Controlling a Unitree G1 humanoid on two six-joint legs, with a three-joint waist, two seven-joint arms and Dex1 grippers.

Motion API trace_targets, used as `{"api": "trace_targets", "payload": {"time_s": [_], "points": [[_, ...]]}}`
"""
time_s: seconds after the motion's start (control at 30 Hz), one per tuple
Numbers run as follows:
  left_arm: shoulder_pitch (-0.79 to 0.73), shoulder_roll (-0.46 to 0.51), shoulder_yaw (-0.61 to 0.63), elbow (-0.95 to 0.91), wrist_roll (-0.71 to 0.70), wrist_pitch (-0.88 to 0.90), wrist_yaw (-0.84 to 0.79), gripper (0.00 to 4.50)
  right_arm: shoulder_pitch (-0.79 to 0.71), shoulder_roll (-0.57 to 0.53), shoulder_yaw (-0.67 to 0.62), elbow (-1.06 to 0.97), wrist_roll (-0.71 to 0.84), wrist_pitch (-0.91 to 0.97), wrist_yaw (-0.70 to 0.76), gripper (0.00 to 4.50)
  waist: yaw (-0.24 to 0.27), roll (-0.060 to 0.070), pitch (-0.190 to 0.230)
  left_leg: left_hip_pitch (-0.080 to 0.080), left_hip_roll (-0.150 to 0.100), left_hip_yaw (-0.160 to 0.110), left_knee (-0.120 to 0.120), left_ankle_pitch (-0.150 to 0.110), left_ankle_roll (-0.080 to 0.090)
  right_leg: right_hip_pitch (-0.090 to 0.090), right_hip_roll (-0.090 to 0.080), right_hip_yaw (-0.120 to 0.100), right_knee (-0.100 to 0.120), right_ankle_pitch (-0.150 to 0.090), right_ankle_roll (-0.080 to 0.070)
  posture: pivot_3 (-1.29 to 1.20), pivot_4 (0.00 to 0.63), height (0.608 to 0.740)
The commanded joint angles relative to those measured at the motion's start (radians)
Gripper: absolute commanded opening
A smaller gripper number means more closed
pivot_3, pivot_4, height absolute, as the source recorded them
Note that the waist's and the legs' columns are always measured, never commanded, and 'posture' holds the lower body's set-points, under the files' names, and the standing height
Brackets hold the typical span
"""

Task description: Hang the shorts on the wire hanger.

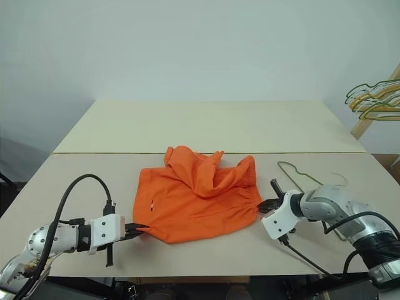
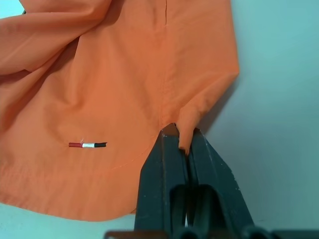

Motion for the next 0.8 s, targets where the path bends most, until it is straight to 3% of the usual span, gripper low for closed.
{"api": "trace_targets", "payload": {"time_s": [0.03,0.17,0.27,0.33,0.47,0.53,0.63,0.7,0.8], "points": [[0.047,0.046,0.056,-0.062,-0.063,0.028,-0.045,0.0,0.05,-0.032,-0.048,-0.112,0.128,0.072,0.058,0.02,0.0,0.0,0.0,0.0,0.0,0.0,0.0,0.0,0.0,0.0,0.0,0.0,0.0,0.0,0.0,0.05,0.0,0.74],[0.152,0.098,0.177,-0.175,-0.184,0.093,-0.097,0.0,0.137,-0.105,-0.09,-0.283,0.291,0.164,0.159,0.02,0.001,0.0,0.0,-0.001,0.001,-0.002,0.0,-0.001,0.001,-0.001,0.0,0.0,0.001,-0.001,-0.001,0.07,0.0,0.74],[0.126,0.086,0.191,-0.168,-0.153,0.082,-0.058,0.0,0.122,-0.088,-0.1,-0.319,0.306,0.227,0.165,0.02,0.006,0.0,0.0,0.004,0.002,-0.002,0.0,-0.001,0.001,0.003,0.0,0.0,0.001,-0.001,-0.001,0.07,0.0,0.74],[0.05,0.051,0.153,-0.127,-0.105,0.076,0.002,0.0,0.066,-0.044,-0.098,-0.28,0.281,0.278,0.147,0.02,0.01,-0.001,0.002,0.018,0.002,0.0,-0.004,-0.001,0.002,0.018,0.002,0.0,-0.002,-0.002,-0.003,0.07,0.0,0.74],[-0.317,-0.12,0.055,0.047,0.059,0.13,0.245,0.0,-0.218,0.094,-0.103,-0.11,0.265,0.465,0.122,0.02,0.018,-0.002,0.004,0.036,0.002,0.0,-0.006,-0.001,0.002,0.036,0.003,0.0,-0.004,-0.003,-0.004,0.08,0.0,0.74],[-0.585,-0.242,0.067,0.188,0.154,0.145,0.484,0.0,-0.429,0.199,-0.119,0.05,0.195,0.538,-0.036,0.02,0.019,-0.004,0.003,0.035,0.003,-0.002,-0.007,-0.001,0.0,0.033,0.006,0.0,-0.002,-0.002,-0.005,0.08,0.0,0.74],[-0.915,-0.366,0.192,0.309,0.146,0.131,0.758,0.0,-0.697,0.296,-0.147,0.254,0.075,0.573,-0.355,0.02,0.016,-0.008,0.003,0.026,0.003,-0.005,-0.008,0.008,-0.015,0.022,0.006,-0.002,0.0,0.0,-0.007,0.06,0.0,0.74],[-0.973,-0.344,0.239,0.307,0.126,0.084,0.758,0.0,-0.776,0.3,-0.157,0.311,0.016,0.549,-0.513,0.02,0.007,-0.011,-0.005,0.005,0.003,-0.009,-0.01,0.011,-0.02,-0.006,0.006,-0.002,0.013,0.003,-0.009,0.06,0.0,0.74],[-0.975,-0.287,0.278,0.262,0.094,0.066,0.71,0.0,-0.792,0.29,-0.189,0.29,0.026,0.517,-0.58,0.02,-0.01,-0.008,-0.016,0.003,-0.001,-0.014,-0.019,0.01,-0.019,-0.023,0.004,-0.004,0.03,0.003,-0.01,0.06,0.0,0.74]]}}
